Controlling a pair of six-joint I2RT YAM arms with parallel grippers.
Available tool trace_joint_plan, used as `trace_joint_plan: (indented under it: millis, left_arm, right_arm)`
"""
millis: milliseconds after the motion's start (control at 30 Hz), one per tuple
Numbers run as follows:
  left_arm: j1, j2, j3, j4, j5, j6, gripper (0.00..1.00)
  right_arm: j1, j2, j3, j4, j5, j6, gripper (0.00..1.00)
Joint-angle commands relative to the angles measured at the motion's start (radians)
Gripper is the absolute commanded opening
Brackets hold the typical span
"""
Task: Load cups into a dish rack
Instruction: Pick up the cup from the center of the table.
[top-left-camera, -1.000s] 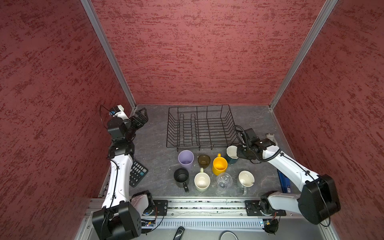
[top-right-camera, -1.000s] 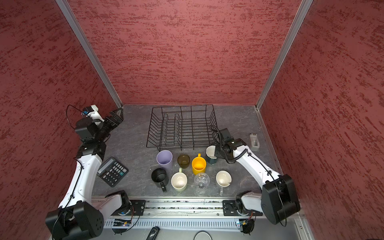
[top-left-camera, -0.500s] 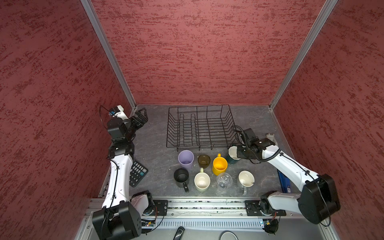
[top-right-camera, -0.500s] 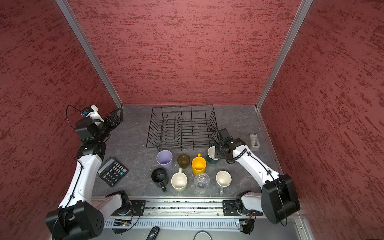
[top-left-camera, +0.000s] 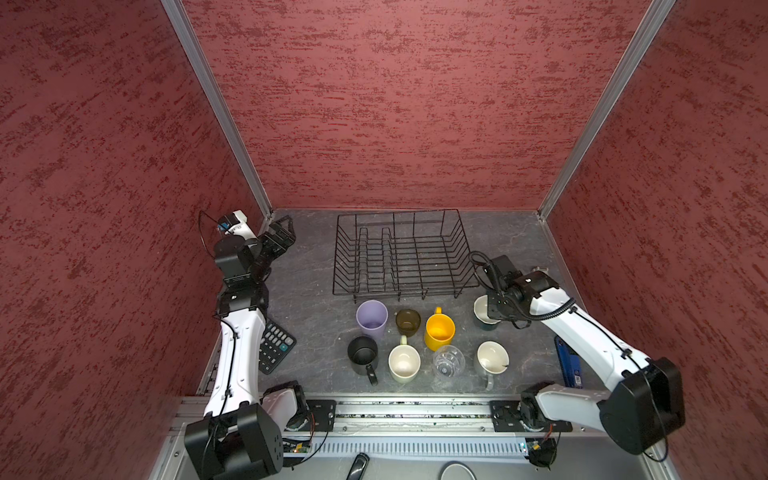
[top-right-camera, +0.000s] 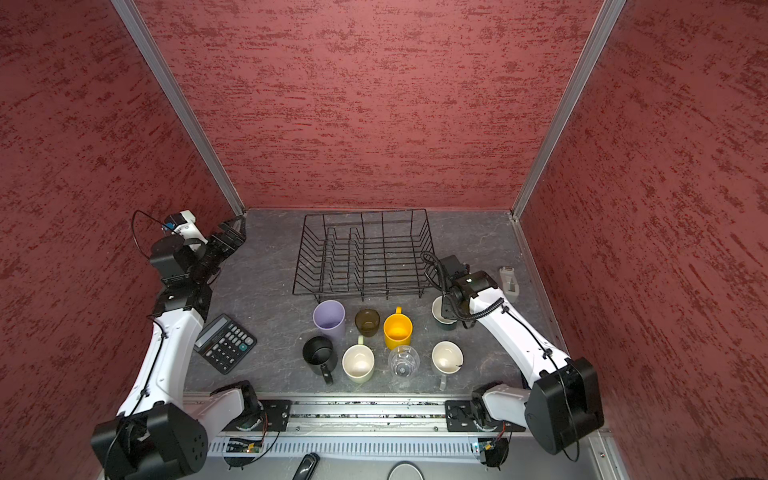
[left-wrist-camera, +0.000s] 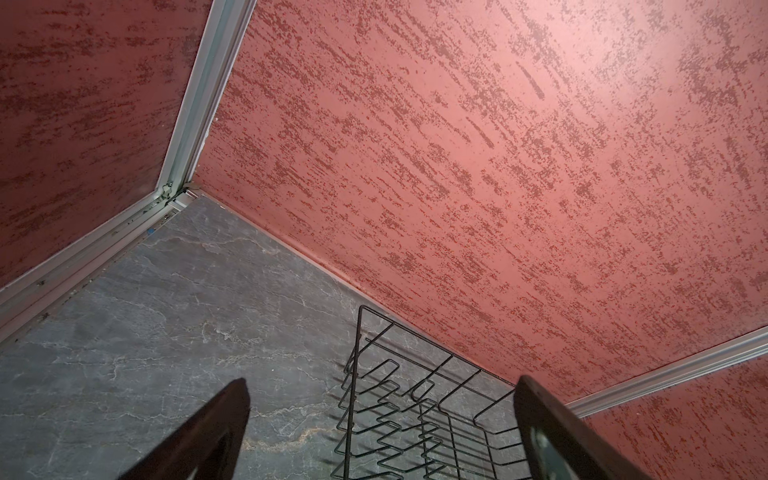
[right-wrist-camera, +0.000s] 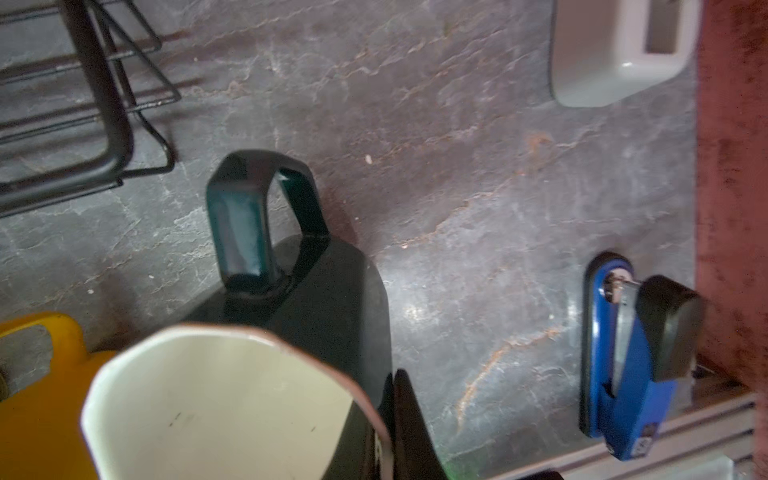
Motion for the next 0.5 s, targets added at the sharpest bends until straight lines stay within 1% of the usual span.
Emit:
trace_joint_plan:
  millis: [0, 133, 200, 367, 467]
  left_arm:
    - [0.001, -0.02, -0.003, 0.009, -0.023, -0.002, 1.0]
    - [-0.008, -0.019, 0.004, 0.014, -0.018, 0.01, 0.99]
    - [-0.011, -0.016, 0.001, 0.038, 0.003, 0.011, 1.0]
    - [-0.041, -0.01, 0.009, 0.106, 0.12, 0.068, 0.99]
    - [-0.093, 0.001, 0.028, 0.126, 0.197, 0.158, 1.0]
  right_arm:
    - [-0.031, -0.042, 0.104, -0.03, 0.144, 0.031, 0.0]
    - [-0.08, -0.043, 0.184, -0.009, 0.184, 0.0, 0.0]
    - [-0.1, -0.037, 0.238, 0.04, 0.177, -0.024, 0.0]
    - [-0.116, 0.036, 0.389, 0.187, 0.096, -0.089, 0.0]
    - [-0.117, 0.102, 0.481, 0.262, 0.014, -0.131, 0.0]
